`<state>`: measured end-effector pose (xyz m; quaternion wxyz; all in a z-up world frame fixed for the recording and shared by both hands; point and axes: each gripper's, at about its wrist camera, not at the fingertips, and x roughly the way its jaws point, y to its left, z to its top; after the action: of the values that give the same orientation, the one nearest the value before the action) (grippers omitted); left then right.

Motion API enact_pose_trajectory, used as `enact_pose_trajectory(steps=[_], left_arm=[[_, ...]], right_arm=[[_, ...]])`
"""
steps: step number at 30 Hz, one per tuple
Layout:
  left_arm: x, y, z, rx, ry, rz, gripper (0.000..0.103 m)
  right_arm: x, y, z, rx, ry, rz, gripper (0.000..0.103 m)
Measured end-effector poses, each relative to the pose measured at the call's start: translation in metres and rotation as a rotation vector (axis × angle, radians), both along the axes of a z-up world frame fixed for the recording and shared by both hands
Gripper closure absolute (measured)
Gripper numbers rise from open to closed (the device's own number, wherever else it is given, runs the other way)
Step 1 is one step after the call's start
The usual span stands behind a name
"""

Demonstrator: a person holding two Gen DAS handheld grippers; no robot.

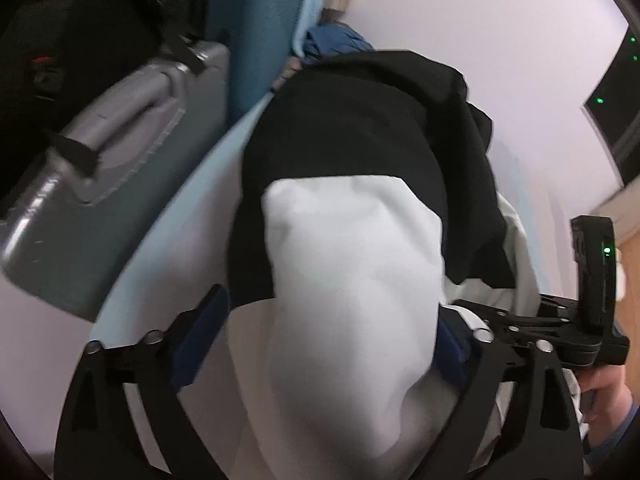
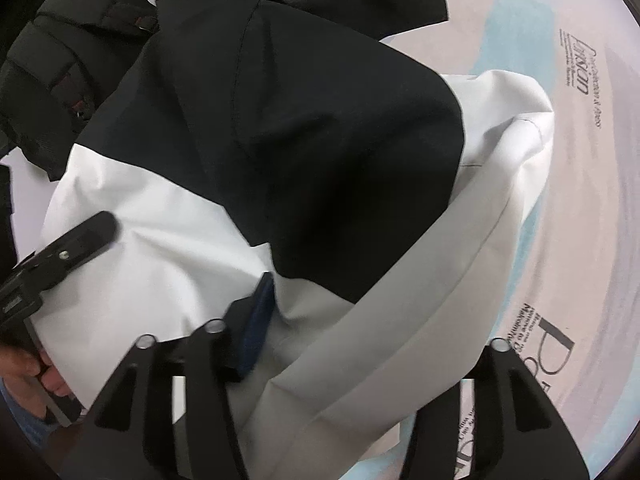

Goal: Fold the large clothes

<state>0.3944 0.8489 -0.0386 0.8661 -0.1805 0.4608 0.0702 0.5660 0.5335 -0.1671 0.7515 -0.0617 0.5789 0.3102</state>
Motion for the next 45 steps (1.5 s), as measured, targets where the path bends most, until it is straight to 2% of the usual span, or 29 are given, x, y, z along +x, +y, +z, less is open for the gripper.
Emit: enact_pose_trajectory(steps=[3,5,6,9,11,12,14,17,20,23,28,33,41,45], left_arm=[[-0.010,0.000,0.011,0.043,-0.040,0.050,0.006],[-0.021,-0.007,0.021,0.109,-0.080,0.066,0.006],[-0.025,-0.010,0.024,0.127,-0.085,0.063,0.006],[-0.030,-0.011,0.026,0.144,-0.080,0.072,0.006],[-0.032,-0.015,0.027,0.156,-0.081,0.077,0.006],[-0.034,-0.018,0.028,0.167,-0.082,0.083,0.006],[-0.038,-0.020,0.032,0.176,-0.081,0.097,0.006],[-0.051,-0.026,0.044,0.218,-0.095,0.119,0.006],[-0.060,-0.028,0.052,0.202,-0.117,0.144,0.006],[-0.074,-0.036,0.057,0.207,-0.117,0.177,0.006],[-0.110,-0.061,0.058,0.186,-0.098,0.232,0.006],[-0.155,-0.111,0.058,0.215,-0.063,0.250,0.006],[-0.228,-0.201,0.079,0.256,-0.056,0.257,0.006],[-0.261,-0.238,0.092,0.268,-0.084,0.251,0.006]], right_arm=[[-0.004,-0.003,0.005,-0.039,-0.030,-0.012,0.034],[-0.005,-0.013,0.009,-0.042,-0.031,-0.042,0.029],[-0.007,-0.018,0.010,-0.044,-0.035,-0.056,0.022],[-0.013,-0.055,0.018,-0.064,-0.129,-0.113,0.007],[-0.017,-0.063,0.022,-0.060,-0.152,-0.119,0.007],[-0.021,-0.051,0.023,-0.062,-0.150,-0.120,0.007],[-0.027,-0.057,0.021,-0.073,-0.141,-0.124,0.007],[-0.031,-0.073,0.027,-0.076,-0.175,-0.145,0.007],[-0.035,-0.077,0.034,-0.066,-0.192,-0.158,0.007],[-0.050,-0.092,0.042,-0.057,-0.241,-0.177,0.007],[-0.092,-0.115,0.062,-0.052,-0.386,-0.153,0.007],[-0.145,-0.146,0.081,-0.043,-0.446,-0.101,0.007],[-0.232,-0.207,0.118,-0.028,-0.585,-0.088,0.007],[-0.267,-0.232,0.129,-0.040,-0.576,-0.085,0.007]])
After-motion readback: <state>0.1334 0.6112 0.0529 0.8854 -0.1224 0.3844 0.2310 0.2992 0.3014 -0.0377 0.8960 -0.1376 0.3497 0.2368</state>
